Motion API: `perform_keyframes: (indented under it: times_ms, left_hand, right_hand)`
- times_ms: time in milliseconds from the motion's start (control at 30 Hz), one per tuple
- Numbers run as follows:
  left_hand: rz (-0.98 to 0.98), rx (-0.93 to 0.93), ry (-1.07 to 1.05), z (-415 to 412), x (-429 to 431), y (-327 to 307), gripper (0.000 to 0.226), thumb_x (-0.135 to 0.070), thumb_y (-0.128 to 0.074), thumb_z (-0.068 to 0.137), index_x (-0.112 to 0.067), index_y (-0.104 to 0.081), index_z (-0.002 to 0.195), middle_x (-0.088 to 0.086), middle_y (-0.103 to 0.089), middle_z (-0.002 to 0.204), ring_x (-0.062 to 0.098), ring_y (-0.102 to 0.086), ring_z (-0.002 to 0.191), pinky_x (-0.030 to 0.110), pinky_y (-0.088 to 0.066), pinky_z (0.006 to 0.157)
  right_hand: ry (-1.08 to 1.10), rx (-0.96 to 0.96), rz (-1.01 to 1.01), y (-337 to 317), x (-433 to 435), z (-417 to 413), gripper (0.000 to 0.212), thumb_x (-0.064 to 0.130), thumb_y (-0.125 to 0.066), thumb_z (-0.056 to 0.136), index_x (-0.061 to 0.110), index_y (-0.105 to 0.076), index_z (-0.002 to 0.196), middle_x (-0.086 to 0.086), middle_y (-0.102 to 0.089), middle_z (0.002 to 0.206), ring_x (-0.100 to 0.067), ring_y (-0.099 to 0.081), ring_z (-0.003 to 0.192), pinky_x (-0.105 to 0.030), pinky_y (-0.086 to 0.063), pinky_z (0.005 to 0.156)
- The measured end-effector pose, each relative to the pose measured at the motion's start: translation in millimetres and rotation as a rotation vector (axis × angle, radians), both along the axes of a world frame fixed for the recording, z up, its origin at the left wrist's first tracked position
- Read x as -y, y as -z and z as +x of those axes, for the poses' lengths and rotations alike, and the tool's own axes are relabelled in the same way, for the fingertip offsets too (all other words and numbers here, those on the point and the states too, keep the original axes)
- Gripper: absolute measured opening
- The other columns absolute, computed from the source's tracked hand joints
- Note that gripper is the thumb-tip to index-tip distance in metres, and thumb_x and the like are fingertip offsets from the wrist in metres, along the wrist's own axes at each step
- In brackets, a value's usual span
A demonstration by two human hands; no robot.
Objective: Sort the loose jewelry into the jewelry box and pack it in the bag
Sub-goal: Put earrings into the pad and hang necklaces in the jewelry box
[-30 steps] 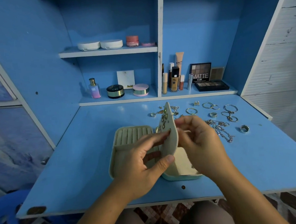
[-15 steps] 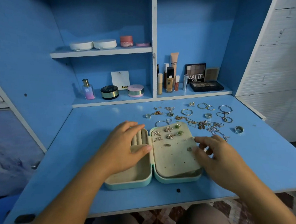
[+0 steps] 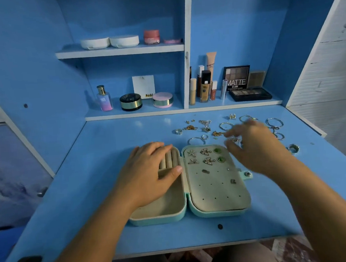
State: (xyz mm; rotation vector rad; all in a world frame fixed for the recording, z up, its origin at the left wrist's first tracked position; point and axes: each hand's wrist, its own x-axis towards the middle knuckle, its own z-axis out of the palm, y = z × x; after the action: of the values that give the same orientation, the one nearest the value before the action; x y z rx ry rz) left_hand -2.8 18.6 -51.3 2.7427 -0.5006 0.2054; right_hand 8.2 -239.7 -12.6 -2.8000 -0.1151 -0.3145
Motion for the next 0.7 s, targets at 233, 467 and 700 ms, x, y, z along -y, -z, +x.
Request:
perform_keyframes:
  times_ms: [233,467,700]
  left_hand:
    - [-0.031,0.017,0.000,4,-3,3,0.074,-0.072,-0.027,0.081,-0.036,-0.040,0.144,-0.014,-0.041,0.146,0.008,-0.034,0.133,0.036,-0.026,0.116]
    - [-0.083,0.005,-0.006,7,-6,6,0.069,-0.071,-0.036,0.081,-0.039,-0.041,0.143,-0.019,-0.041,0.144,0.004,-0.033,0.130,0.029,-0.025,0.115]
    - [-0.083,0.013,-0.008,7,-6,5,0.074,-0.074,-0.033,0.078,-0.039,-0.042,0.142,-0.019,-0.041,0.143,0.002,-0.032,0.129,0.025,-0.023,0.111]
  right_hand:
    - [-0.166,-0.025,-0.011,1,-17,121,0.020,0.017,-0.054,0.094,0.015,-0.068,0.108,-0.005,-0.068,0.109,-0.019,-0.062,0.092,-0.027,-0.049,0.079]
    - [-0.186,-0.116,-0.094,5,-34,169,0.021,0.020,-0.060,0.092,0.016,-0.069,0.110,-0.002,-0.067,0.112,-0.019,-0.062,0.099,-0.027,-0.048,0.086]
    - [-0.182,-0.158,-0.318,8,-44,177,0.023,0.023,-0.055,0.093,0.013,-0.069,0.108,-0.006,-0.065,0.107,-0.024,-0.060,0.097,-0.036,-0.051,0.088]
